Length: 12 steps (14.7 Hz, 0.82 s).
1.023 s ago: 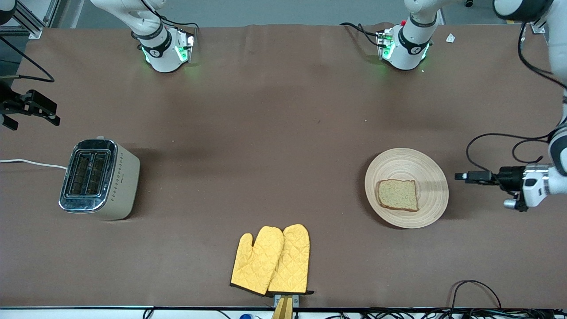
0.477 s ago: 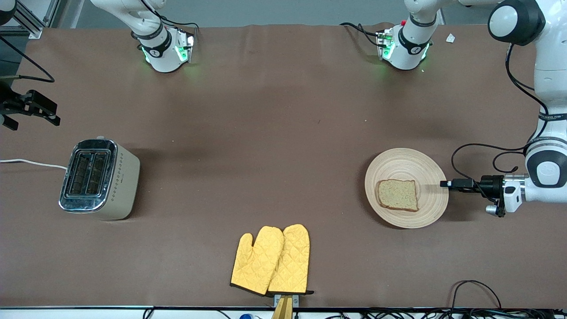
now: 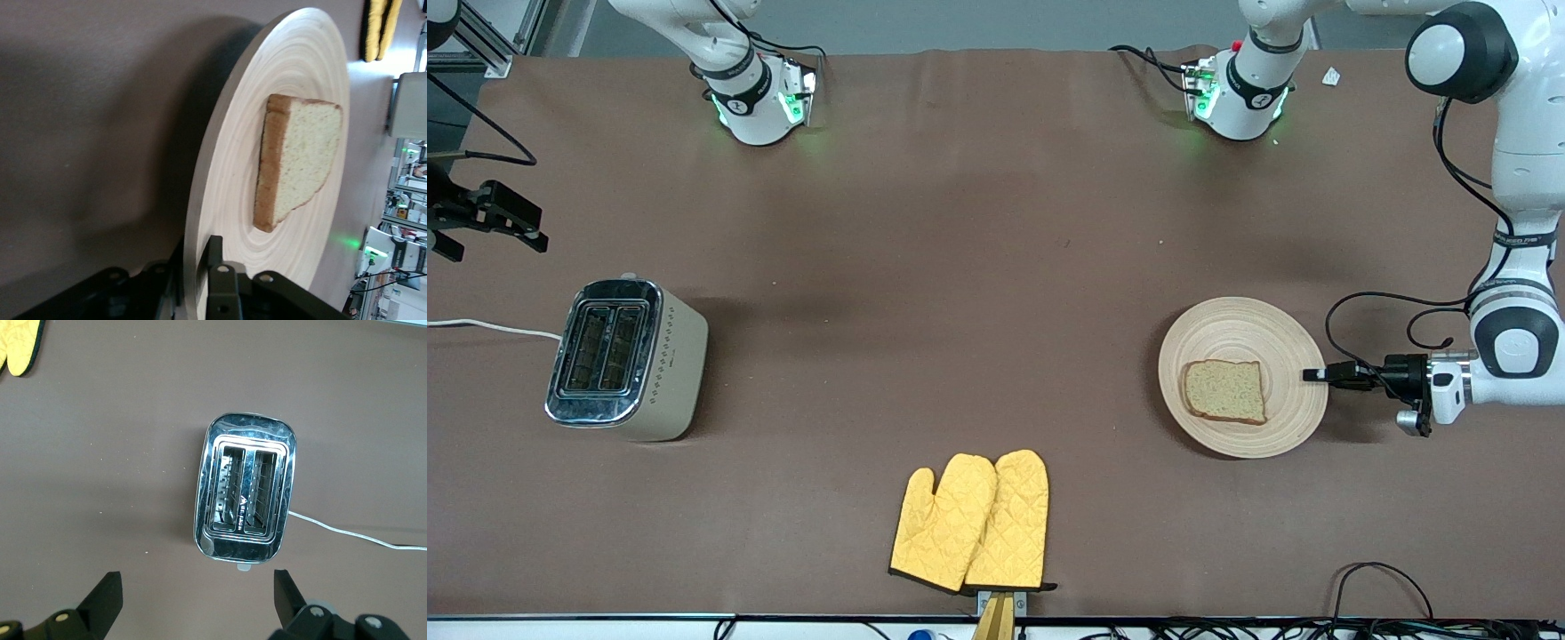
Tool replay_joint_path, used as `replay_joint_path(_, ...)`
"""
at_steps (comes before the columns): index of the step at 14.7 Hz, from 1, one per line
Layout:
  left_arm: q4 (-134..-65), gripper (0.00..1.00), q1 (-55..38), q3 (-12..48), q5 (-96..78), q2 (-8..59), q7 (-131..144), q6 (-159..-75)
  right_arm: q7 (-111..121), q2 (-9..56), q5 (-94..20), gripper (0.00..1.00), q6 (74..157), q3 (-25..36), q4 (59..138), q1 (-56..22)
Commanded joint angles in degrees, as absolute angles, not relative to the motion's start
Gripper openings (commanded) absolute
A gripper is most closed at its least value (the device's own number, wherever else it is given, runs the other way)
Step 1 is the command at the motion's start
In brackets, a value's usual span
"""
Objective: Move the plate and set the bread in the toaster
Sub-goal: 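Slide the plate toward the toaster while the right gripper reaches the bread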
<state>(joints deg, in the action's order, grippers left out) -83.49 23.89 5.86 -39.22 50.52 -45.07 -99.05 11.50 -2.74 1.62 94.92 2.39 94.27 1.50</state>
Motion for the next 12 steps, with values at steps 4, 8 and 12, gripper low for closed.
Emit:
replay_joint_path(4, -82.62, 0.0, 23.12, 13.78, -38.85, 45.97, -41.68, -95.36, 12.22, -1.68, 0.88, 1.0, 95.53, 2.46, 93.6, 1.41)
replay_joint_path(8, -82.44, 0.0, 18.04, 25.92, -39.98, 46.93, -28.15, -104.11, 11.52, 1.4, -1.65, 1.0, 97.73, 2.46, 93.69, 1.06)
replay_joint_path(12, -82.44, 0.0, 2.41, 25.93, -50.69, 49.3, -23.39, -118.95, 3.7, 6.76, -5.71, 1.0, 100.19, 2.37, 93.87, 0.27)
